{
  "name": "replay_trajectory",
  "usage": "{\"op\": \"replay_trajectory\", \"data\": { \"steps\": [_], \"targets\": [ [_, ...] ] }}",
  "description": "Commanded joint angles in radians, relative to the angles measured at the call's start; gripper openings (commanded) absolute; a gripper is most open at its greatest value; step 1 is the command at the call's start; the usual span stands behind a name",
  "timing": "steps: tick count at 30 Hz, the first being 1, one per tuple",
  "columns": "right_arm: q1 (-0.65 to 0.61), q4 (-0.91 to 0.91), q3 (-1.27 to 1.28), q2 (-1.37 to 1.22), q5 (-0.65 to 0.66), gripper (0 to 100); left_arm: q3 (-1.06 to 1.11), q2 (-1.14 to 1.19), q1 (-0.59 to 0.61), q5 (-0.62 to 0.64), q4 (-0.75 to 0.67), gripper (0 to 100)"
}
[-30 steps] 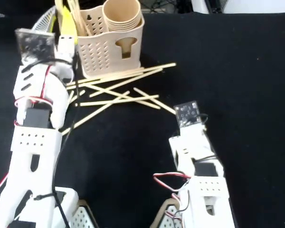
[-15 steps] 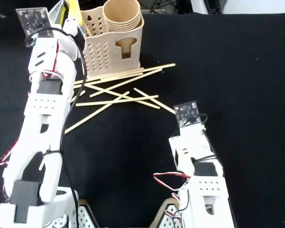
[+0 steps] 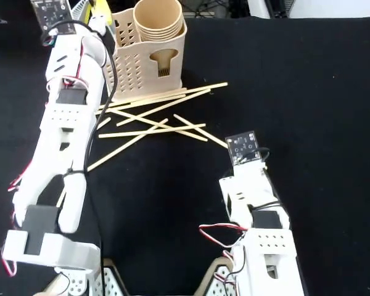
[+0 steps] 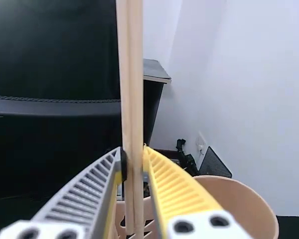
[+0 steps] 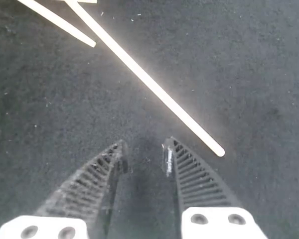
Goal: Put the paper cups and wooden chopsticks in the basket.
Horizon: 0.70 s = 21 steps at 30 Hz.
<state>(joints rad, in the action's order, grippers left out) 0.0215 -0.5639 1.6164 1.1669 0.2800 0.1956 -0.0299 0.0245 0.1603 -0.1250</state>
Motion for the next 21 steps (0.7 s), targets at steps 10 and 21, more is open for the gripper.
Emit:
{"op": "replay_trajectory", "data": {
  "steps": [10, 21],
  "targets": [
    [-0.008, 0.021, -0.002, 0.012, 0.002, 14.1, -0.051, 0.066, 0.001, 0.008, -0.021, 3],
    [-0.008, 0.021, -0.002, 0.012, 0.002, 14.1, -0.05, 0.163, -0.001, 0.005, -0.021, 3]
  ]
}}
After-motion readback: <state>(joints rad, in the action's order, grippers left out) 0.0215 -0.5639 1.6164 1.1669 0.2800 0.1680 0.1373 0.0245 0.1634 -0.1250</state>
